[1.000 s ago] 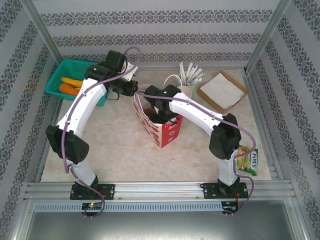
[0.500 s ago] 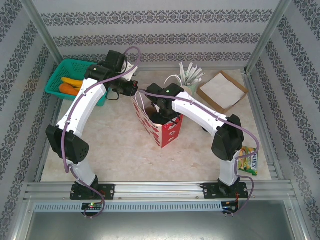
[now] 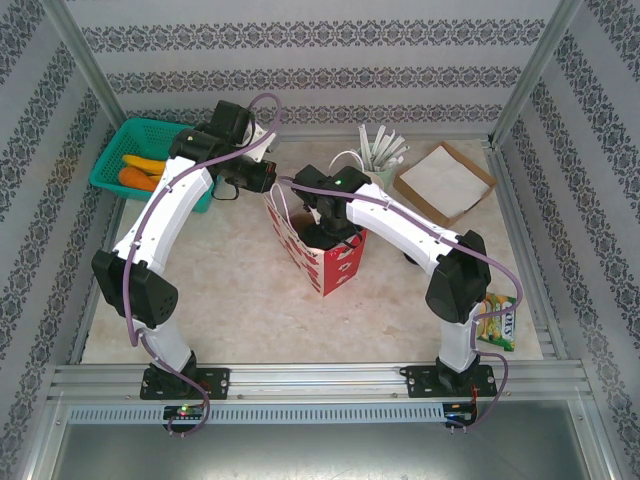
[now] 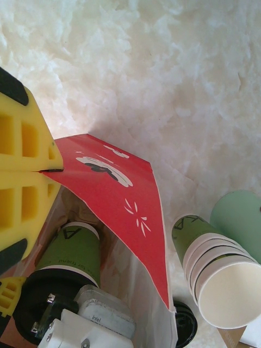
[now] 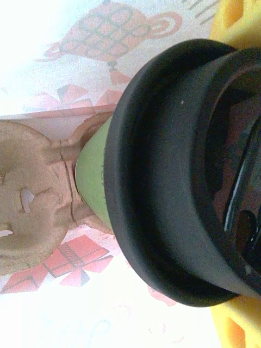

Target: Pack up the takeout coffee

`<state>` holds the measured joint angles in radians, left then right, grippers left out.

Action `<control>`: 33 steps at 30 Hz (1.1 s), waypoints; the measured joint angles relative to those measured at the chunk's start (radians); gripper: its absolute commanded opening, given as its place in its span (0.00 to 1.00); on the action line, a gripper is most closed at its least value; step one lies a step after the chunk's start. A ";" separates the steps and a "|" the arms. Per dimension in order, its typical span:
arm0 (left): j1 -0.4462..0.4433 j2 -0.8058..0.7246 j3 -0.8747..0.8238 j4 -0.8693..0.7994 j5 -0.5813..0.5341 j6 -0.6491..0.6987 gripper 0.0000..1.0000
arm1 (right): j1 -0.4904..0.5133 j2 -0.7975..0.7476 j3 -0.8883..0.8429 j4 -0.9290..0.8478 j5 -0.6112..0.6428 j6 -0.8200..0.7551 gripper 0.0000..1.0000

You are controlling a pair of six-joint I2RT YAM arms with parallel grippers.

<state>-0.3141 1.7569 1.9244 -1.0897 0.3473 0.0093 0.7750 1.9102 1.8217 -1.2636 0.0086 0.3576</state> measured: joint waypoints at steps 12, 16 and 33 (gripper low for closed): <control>0.000 0.000 0.000 0.000 0.000 0.000 0.00 | 0.000 0.000 0.000 0.000 -0.003 0.000 0.30; 0.000 0.000 0.000 0.000 0.000 0.000 0.00 | 0.000 0.000 0.000 0.000 -0.005 0.000 0.30; 0.000 0.000 0.000 0.000 0.004 0.000 0.00 | 0.000 0.002 0.000 0.000 -0.055 0.000 0.30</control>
<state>-0.3141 1.7569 1.9244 -1.0897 0.3511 0.0090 0.7746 1.9118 1.8217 -1.2636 -0.0463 0.3573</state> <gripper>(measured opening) 0.051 0.807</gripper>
